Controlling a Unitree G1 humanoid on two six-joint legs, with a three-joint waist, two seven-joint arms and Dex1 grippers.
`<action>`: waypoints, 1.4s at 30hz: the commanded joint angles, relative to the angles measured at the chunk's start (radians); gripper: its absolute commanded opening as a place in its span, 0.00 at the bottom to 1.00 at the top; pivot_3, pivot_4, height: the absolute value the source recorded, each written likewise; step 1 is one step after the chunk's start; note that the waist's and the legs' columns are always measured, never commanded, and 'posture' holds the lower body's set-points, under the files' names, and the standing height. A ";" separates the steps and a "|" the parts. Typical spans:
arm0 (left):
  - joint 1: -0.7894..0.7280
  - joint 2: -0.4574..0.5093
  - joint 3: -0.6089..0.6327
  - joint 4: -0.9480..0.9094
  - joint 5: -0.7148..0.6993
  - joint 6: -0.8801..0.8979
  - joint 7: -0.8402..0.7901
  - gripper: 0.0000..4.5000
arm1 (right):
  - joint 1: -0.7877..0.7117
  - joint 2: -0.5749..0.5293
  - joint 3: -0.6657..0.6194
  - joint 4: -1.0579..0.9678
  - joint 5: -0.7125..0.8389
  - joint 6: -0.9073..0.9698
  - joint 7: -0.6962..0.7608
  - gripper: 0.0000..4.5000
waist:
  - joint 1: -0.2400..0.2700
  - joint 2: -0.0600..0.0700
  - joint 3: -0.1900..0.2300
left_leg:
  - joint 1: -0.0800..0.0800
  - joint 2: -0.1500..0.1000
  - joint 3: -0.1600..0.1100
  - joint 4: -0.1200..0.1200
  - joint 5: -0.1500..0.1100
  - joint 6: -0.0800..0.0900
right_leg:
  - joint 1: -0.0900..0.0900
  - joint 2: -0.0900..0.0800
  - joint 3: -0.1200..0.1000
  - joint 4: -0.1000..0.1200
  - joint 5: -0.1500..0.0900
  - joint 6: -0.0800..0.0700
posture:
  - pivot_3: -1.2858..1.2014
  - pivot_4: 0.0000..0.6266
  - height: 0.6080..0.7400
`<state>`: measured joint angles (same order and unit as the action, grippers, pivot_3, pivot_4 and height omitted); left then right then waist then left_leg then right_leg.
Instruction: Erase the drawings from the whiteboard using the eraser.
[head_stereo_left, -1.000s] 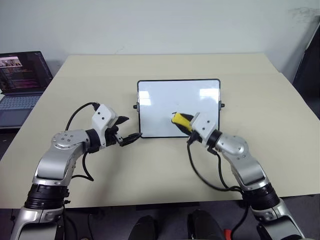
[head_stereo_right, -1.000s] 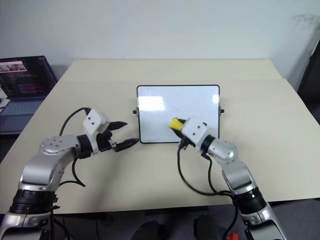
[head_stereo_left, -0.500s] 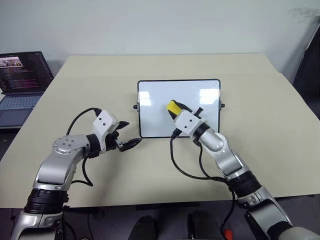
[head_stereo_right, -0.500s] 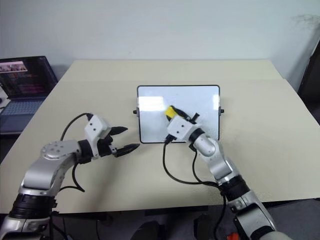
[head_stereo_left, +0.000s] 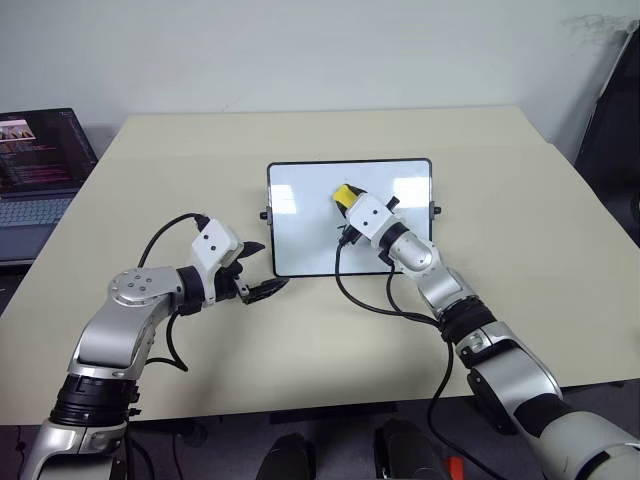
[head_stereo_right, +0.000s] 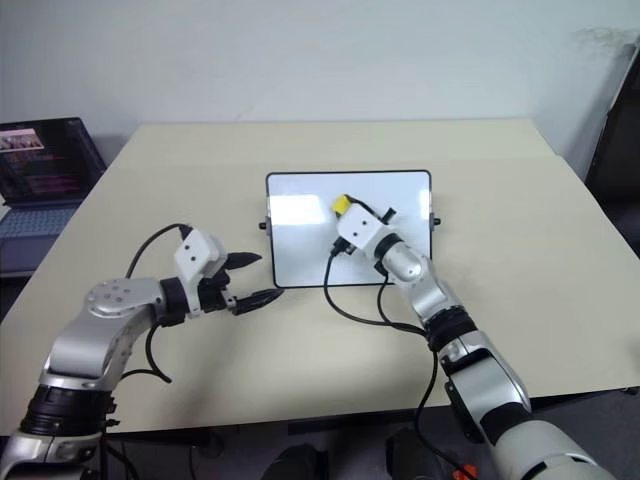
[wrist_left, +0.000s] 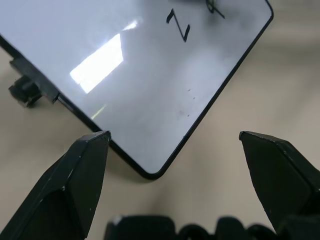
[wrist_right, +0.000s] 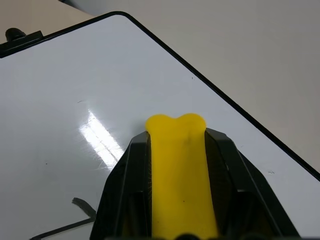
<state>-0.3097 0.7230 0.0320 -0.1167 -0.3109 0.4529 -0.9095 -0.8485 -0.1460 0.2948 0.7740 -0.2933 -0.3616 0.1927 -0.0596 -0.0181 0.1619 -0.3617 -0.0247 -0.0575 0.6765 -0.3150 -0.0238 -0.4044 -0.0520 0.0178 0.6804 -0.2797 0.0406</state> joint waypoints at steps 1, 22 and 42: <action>-0.006 0.017 0.015 -0.038 -0.008 0.002 -0.005 1.00 | 0.043 0.005 0.033 0.094 -0.033 -0.016 0.012 0.25 | 0.000 0.000 0.000 | 0.000 0.000 0.000 0.000 0.000 0.000 | 0.000 0.000 0.000 0.000 0.000 0.000 | 0.52 0.24 1.00; -0.025 0.012 0.018 -0.020 -0.010 0.010 -0.004 1.00 | 0.107 -0.019 0.067 -0.045 -0.078 -0.240 -0.065 0.25 | 0.002 0.000 0.001 | 0.017 0.001 -0.002 -0.001 0.000 0.001 | 0.017 0.003 0.000 0.000 0.001 -0.002 | 0.52 0.24 1.00; -0.006 0.000 0.015 -0.027 -0.011 0.009 0.001 1.00 | -0.154 0.091 0.010 0.213 -0.059 -0.044 -0.040 0.25 | -0.003 0.000 0.002 | -0.003 0.002 0.000 -0.005 0.002 -0.002 | -0.004 0.001 0.000 -0.004 0.001 -0.002 | 0.52 0.24 1.00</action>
<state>-0.3150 0.7202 0.0321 -0.1124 -0.3119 0.4719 -0.9082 -1.0221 -0.0660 0.2696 0.9578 -0.3327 -0.3931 0.1227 -0.0623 -0.0183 0.1640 -0.3643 -0.0232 -0.0570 0.6716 -0.3133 -0.0262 -0.4083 -0.0509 0.0183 0.6766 -0.2791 0.0389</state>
